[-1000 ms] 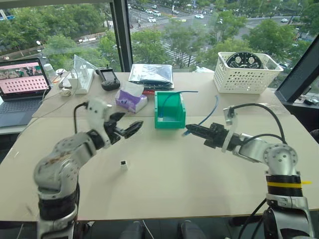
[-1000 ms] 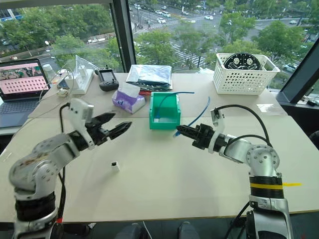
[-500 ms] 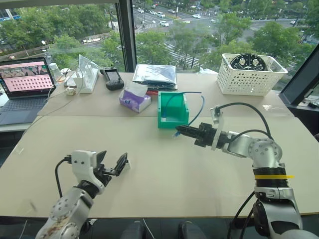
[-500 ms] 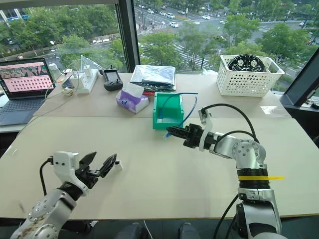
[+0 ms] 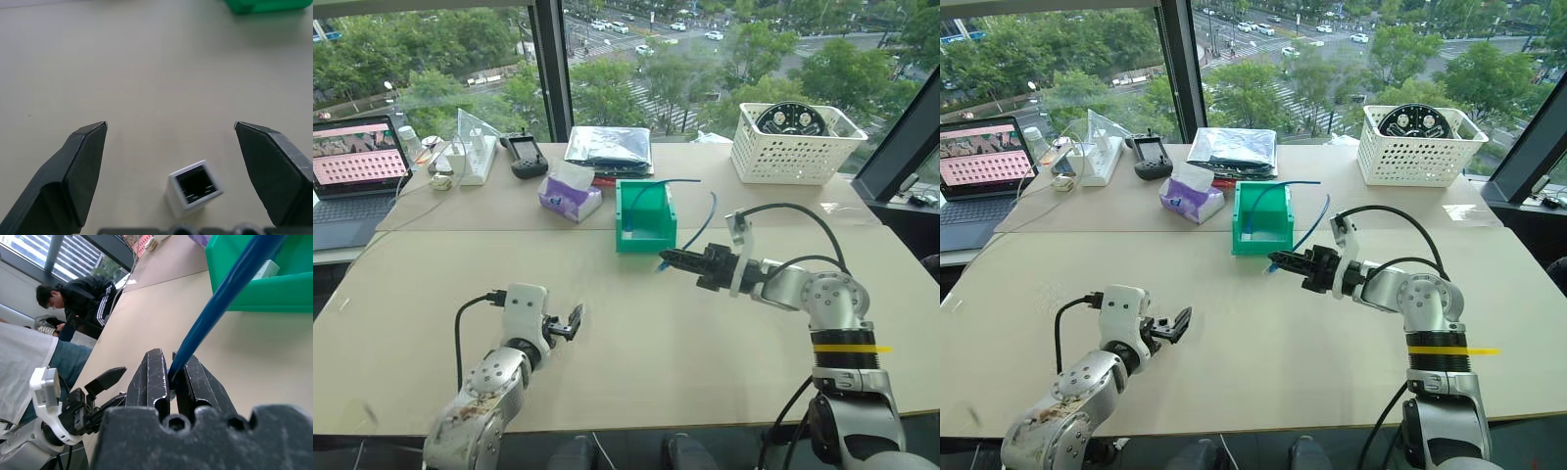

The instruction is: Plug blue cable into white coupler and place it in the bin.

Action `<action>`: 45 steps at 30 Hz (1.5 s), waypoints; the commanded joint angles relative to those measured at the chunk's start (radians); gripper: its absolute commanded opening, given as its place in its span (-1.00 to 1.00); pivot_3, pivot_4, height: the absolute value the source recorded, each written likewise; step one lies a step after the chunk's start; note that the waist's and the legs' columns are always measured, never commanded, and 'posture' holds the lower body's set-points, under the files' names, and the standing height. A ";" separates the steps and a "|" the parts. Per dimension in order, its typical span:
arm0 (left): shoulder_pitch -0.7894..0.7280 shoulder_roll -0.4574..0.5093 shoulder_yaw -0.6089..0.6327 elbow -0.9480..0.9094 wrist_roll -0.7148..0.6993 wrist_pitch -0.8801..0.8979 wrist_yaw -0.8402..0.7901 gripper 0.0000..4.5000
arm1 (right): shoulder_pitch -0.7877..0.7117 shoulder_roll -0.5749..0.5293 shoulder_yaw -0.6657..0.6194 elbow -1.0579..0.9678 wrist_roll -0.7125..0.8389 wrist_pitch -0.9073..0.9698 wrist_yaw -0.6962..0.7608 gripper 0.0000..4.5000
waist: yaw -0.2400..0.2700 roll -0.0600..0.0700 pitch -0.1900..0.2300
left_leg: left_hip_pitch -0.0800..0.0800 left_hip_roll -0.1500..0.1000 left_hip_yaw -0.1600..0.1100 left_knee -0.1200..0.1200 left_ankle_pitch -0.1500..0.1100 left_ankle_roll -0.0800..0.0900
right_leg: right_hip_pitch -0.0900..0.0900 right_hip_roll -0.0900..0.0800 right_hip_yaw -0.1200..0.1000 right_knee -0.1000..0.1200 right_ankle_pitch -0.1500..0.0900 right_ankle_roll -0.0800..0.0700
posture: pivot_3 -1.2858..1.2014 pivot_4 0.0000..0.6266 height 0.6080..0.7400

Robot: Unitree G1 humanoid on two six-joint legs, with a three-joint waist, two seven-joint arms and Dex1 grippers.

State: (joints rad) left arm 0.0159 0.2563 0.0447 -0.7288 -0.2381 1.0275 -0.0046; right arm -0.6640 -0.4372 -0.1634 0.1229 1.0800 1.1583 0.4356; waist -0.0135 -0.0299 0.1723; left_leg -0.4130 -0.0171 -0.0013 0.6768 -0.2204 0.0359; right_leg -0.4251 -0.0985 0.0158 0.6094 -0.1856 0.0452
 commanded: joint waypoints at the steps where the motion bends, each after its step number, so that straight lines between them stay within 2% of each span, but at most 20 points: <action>1: -0.016 -0.011 0.015 -0.036 0.006 0.094 0.020 0.69 | 0.001 0.009 -0.032 -0.043 -0.001 -0.003 0.008 -1.00 | 0.000 0.000 0.000 | 0.000 0.000 0.000 0.000 0.000 0.000 | 0.000 0.000 0.000 0.000 -0.002 0.003 | 0.03 -0.52 1.00; 9: -0.039 -0.018 0.021 -0.022 -0.019 0.149 -0.026 -0.61 | 0.000 0.018 -0.042 -0.043 -0.020 -0.005 0.014 -1.00 | 0.001 0.000 0.000 | 0.000 0.000 0.000 0.000 0.000 0.000 | 0.000 0.000 0.000 0.000 -0.001 0.002 | 0.03 -0.52 1.00; 10: -0.044 -0.015 0.023 -0.015 -0.038 0.123 -0.060 -0.69 | 0.001 0.018 -0.043 -0.044 -0.021 -0.006 0.014 -1.00 | 0.001 0.000 0.000 | 0.000 0.000 0.000 0.000 0.000 0.000 | 0.000 0.000 0.000 0.000 -0.001 0.002 | 0.03 -0.52 1.00; 15: -0.095 0.051 0.005 0.044 -0.120 -0.049 -0.274 -0.69 | 0.011 0.020 -0.060 -0.064 -0.022 -0.009 0.006 -1.00 | 0.002 0.000 0.000 | 0.000 0.000 0.000 0.000 0.000 0.000 | 0.000 0.000 0.000 0.000 0.000 -0.001 | 0.03 -0.52 1.00; 19: -0.155 0.167 -0.134 0.144 -0.095 -0.260 -0.486 -0.69 | 0.040 0.029 -0.091 -0.108 -0.016 -0.010 -0.022 -1.00 | 0.002 0.000 0.000 | 0.000 0.000 0.001 0.000 0.000 0.000 | 0.000 -0.001 0.000 -0.001 0.000 -0.002 | 0.03 -0.52 1.00; 25: -0.317 0.249 -0.328 0.419 -0.003 -0.542 -0.750 -0.69 | 0.109 0.045 -0.160 -0.206 0.017 -0.005 -0.094 -1.00 | 0.005 0.000 0.000 | -0.001 0.000 0.001 0.000 0.000 0.000 | -0.001 -0.001 0.000 -0.002 0.000 -0.001 | 0.03 -0.52 1.00; 29: -0.438 0.229 -0.416 0.639 0.060 -0.691 -0.863 -0.69 | 0.161 0.042 -0.205 -0.270 0.043 -0.009 -0.142 -1.00 | 0.005 0.000 0.000 | -0.002 -0.001 0.001 0.000 0.000 0.000 | -0.001 -0.001 0.000 -0.002 0.000 -0.001 | 0.03 -0.52 1.00; 36: -0.579 0.143 -0.469 0.965 0.097 -0.910 -1.050 -0.69 | 0.261 0.053 -0.278 -0.388 0.110 -0.026 -0.244 -1.00 | 0.004 0.000 0.000 | -0.002 -0.001 0.001 0.000 0.000 0.000 | -0.001 -0.001 0.000 -0.002 0.000 0.000 | 0.03 -0.52 1.00; 45: -0.688 0.051 -0.459 1.218 0.125 -1.009 -1.157 -0.69 | 0.336 0.040 -0.314 -0.464 0.185 -0.058 -0.327 -1.00 | 0.005 0.000 0.000 | -0.002 -0.001 0.001 0.000 0.000 0.000 | -0.001 -0.002 0.000 -0.002 -0.003 0.005 | 0.03 -0.52 1.00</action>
State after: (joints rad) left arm -0.6674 0.3190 -0.4114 0.4648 -0.1240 0.0320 -1.1460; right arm -0.3285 -0.3811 -0.4483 -0.2995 1.2305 1.1292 0.1171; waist -0.0085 -0.0297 0.1723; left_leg -0.4153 -0.0180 -0.0007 0.6769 -0.2207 0.0364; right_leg -0.4257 -0.1008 0.0159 0.6081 -0.1883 0.0500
